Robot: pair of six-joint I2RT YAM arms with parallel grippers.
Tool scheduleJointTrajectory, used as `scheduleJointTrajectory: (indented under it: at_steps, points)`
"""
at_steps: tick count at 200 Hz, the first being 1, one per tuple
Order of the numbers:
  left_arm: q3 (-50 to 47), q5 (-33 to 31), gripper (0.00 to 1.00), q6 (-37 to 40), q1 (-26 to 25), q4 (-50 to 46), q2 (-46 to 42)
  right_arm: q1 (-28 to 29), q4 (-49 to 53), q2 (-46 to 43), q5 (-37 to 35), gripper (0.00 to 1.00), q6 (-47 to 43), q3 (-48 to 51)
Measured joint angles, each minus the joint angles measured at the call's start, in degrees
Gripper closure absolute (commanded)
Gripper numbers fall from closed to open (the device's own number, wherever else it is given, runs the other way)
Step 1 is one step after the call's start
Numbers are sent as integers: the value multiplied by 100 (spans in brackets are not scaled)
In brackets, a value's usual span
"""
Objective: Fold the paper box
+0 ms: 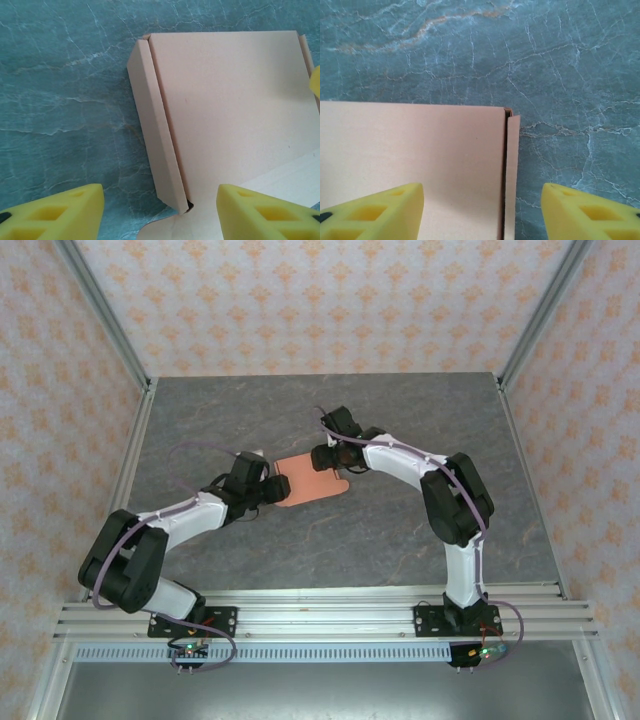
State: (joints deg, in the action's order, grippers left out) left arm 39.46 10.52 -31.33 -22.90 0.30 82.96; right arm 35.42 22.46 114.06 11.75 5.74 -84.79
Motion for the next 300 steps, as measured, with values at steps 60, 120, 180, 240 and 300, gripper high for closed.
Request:
scheduleJointTrajectory:
  at_steps: [60,120,180,240,300]
  points:
    - [400,-326,26,588,46,-289,-264,0,118,-409,-195,33,-136,240]
    - [2052,125,26,1462,304,-820,1019,33,114,-2039,-188,30,0,1937]
    - [3582,400,29,2299,313,-1888,2332,262,7,-2496,129,29,328,3049]
    - [4428,901,29,2614,356,-2586,3193,308,-496,-2514,671,30,546,3259]
    - [4527,1593,33,2677,422,-2809,3375,299,-671,-2514,780,30,612,3261]
